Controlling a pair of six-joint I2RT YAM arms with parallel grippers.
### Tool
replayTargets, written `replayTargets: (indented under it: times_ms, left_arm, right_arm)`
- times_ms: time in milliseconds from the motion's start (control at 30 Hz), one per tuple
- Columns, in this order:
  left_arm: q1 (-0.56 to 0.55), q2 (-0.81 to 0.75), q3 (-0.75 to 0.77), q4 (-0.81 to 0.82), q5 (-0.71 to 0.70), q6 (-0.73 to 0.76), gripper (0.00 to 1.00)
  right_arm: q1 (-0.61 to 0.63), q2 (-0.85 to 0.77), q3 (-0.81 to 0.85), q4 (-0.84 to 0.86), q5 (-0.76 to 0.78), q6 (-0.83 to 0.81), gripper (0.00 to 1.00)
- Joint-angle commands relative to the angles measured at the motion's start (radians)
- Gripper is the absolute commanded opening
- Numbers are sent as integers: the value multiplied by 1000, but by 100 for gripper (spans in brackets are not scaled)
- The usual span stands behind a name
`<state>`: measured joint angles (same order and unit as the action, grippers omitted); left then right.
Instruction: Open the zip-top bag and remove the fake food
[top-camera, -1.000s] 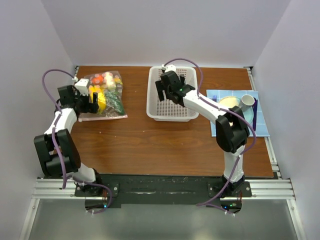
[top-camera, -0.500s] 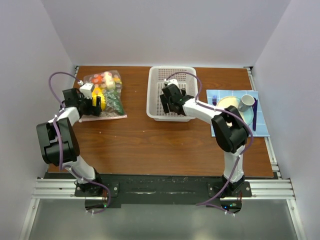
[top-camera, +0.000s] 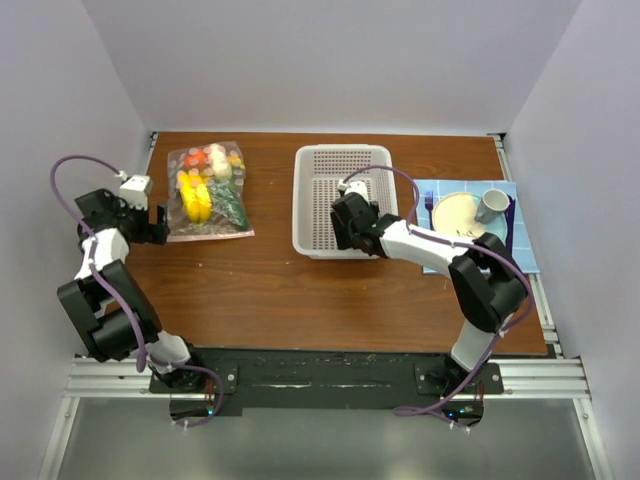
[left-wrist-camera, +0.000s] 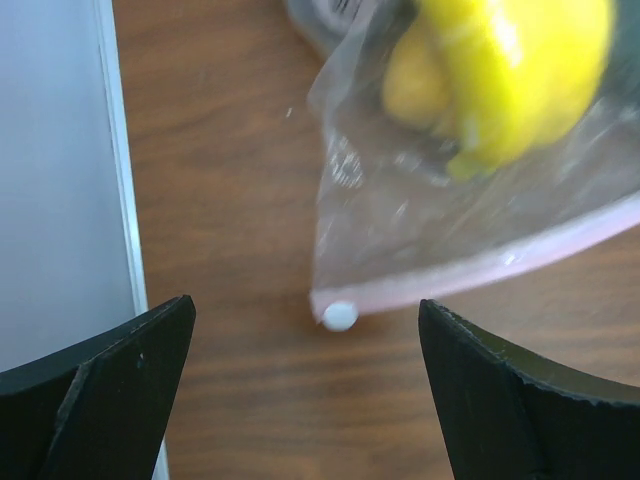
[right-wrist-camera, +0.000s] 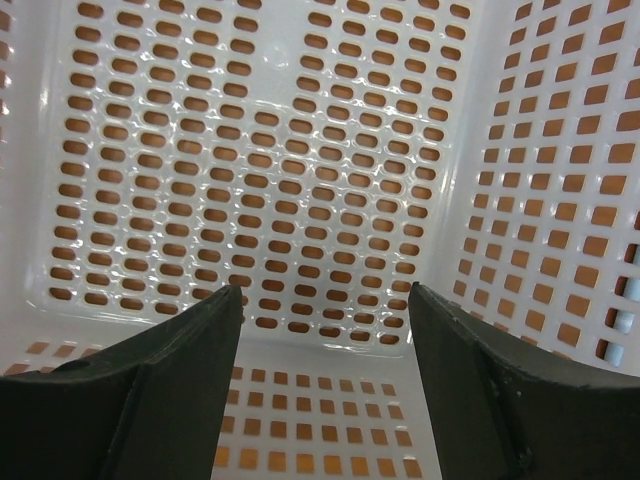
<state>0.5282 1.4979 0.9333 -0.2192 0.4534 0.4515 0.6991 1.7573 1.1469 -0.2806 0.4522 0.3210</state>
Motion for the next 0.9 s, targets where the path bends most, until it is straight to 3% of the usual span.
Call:
replayTargets:
  times_ms: [0,200,367,567,867]
  left_arm:
    - [39,25,-17,-117,96,202,100]
    - [39,15,-57,-135,145,271,100]
    - [38,48,-37,-106,150,233,100]
    - [38,79,-50,-17,165,174,100]
    - [12,-28,-215,188,53,403,100]
  right_arm:
    - [40,-102,-71,-11,-4,62,70]
    - [88,-208,-145,-58,8,98,69]
    - [123,-285,-199,-81,9,121,69]
    - [152,-317,-164,-86,49,64,80]
    - [175,-283,20,-157,117,-43,87]
